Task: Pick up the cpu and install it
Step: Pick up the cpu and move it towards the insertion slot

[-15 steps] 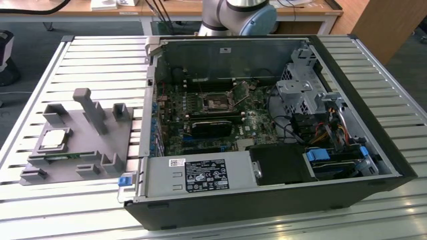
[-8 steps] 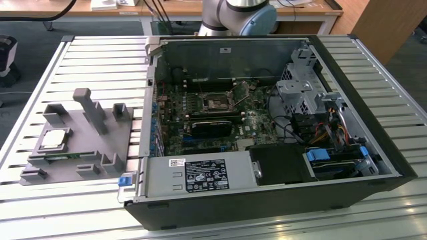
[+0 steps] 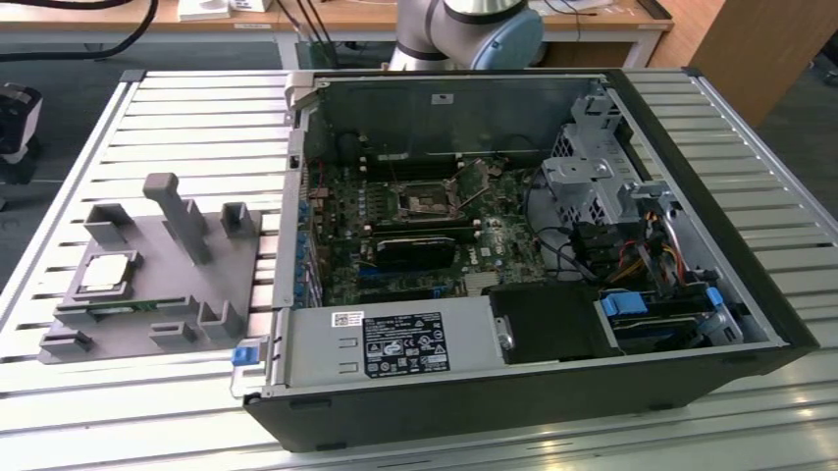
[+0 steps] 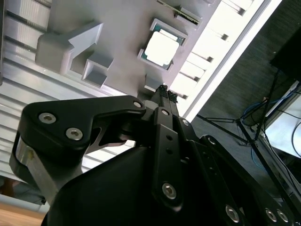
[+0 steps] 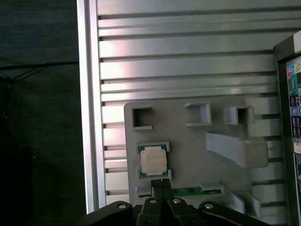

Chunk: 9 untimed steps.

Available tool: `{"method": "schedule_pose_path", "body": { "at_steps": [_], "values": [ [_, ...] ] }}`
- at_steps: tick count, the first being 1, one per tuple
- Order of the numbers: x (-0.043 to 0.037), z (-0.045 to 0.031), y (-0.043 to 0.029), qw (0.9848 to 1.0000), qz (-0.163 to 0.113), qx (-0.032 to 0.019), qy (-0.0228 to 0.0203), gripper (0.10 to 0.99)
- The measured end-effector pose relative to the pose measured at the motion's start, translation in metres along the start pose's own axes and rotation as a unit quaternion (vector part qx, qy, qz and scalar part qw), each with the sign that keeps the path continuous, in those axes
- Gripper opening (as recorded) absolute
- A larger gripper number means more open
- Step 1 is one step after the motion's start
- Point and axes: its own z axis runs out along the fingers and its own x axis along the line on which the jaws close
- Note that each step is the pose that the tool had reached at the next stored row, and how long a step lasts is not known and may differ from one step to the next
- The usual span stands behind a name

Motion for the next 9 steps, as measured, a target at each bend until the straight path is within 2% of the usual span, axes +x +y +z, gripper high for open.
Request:
{"method": "schedule_pose_path", "body": {
  "at_steps": [9],
  "values": [
    [0.0001, 0.0153, -0.0013, 1.0, 0.0, -0.0033, 0.0013, 0.106]
  ]
}}
